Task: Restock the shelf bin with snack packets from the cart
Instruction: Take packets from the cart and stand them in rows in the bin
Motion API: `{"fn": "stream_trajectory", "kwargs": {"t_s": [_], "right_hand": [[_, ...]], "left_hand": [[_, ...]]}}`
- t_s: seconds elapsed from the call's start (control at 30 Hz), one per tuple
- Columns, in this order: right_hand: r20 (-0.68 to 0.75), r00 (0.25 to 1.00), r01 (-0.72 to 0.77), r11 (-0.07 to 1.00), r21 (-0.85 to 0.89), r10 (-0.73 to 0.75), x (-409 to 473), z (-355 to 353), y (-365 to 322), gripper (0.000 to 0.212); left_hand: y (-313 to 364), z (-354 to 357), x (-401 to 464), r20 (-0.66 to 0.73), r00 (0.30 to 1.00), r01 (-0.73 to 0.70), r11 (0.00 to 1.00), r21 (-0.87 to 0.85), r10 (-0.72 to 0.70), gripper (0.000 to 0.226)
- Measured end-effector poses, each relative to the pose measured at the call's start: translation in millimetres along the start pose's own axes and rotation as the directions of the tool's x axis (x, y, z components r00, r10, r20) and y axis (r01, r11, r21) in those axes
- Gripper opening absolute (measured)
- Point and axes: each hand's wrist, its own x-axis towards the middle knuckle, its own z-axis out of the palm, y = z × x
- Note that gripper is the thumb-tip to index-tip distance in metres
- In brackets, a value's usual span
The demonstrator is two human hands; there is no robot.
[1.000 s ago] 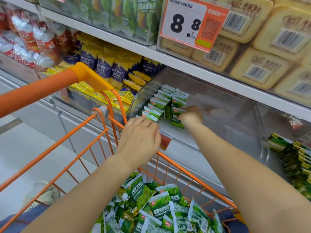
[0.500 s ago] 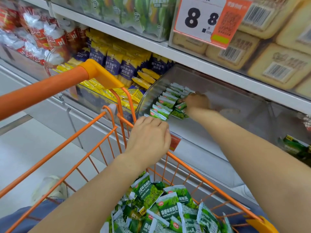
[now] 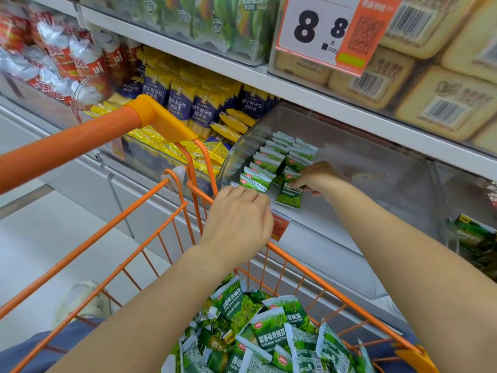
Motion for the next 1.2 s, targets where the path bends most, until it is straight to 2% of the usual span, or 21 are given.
{"fn": "stream_trajectory", "kwargs": {"t_s": [0.07,0.23,0.3,0.4,0.47,0.53,0.63,0.77,0.97,1.1,1.2], "right_hand": [[-0.006,1.000,-0.027,0.996,0.090,0.027,5.1,6.4,-2.2,0.045],[-0.126,0.986,-0.055,0.930,0.364,0.108,18.2,21.2,-0.2,0.036],[-0.132,0.986,-0.036,0.910,0.413,0.099,19.2,30.1,4.2,0.036],[-0.105,0.991,-0.017,0.873,0.488,0.078,17.2,39.4,10.7,0.073],[-0.087,0.992,-0.037,0.857,0.515,0.095,18.3,38.9,13.0,0.083],[-0.025,0.994,-0.086,0.888,0.451,0.109,19.4,39.3,16.9,0.080],[0.041,0.995,-0.094,0.966,0.241,0.087,16.5,42.7,19.3,0.060],[-0.030,0.999,-0.026,0.992,0.121,0.030,19.2,46.7,21.4,0.072],[-0.161,0.986,0.028,0.999,-0.017,-0.031,26.5,45.5,19.1,0.063],[-0.163,0.984,0.043,0.984,-0.174,-0.072,26.2,48.1,16.7,0.064],[-0.141,0.988,0.046,0.990,-0.131,-0.065,24.8,48.5,16.5,0.055]], "left_hand": [[-0.3,0.4,0.2,-0.002,1.000,0.000,1.000,0.001,0.000,0.040],[-0.5,0.7,0.4,0.008,1.000,-0.001,1.000,-0.002,0.001,0.040],[-0.7,1.2,0.3,0.012,1.000,0.002,1.000,-0.004,-0.002,0.040],[-0.8,2.0,1.1,0.012,1.000,0.003,1.000,-0.003,-0.003,0.040],[-1.1,2.2,1.4,0.012,1.000,0.001,1.000,-0.001,-0.001,0.040],[-1.0,1.8,0.7,0.016,1.000,0.000,1.000,0.002,0.000,0.039],[-0.9,1.2,0.3,0.029,1.000,0.002,1.000,0.005,-0.002,0.039],[-0.8,0.5,1.0,0.040,0.999,0.002,1.000,0.002,-0.002,0.039],[-1.4,1.0,1.2,0.055,0.998,0.004,1.000,-0.003,-0.004,0.038],[-2.0,1.7,1.3,0.051,0.999,0.005,1.000,-0.005,-0.005,0.038],[-3.1,2.8,1.4,0.061,0.998,0.011,1.000,0.002,-0.011,0.038]]}}
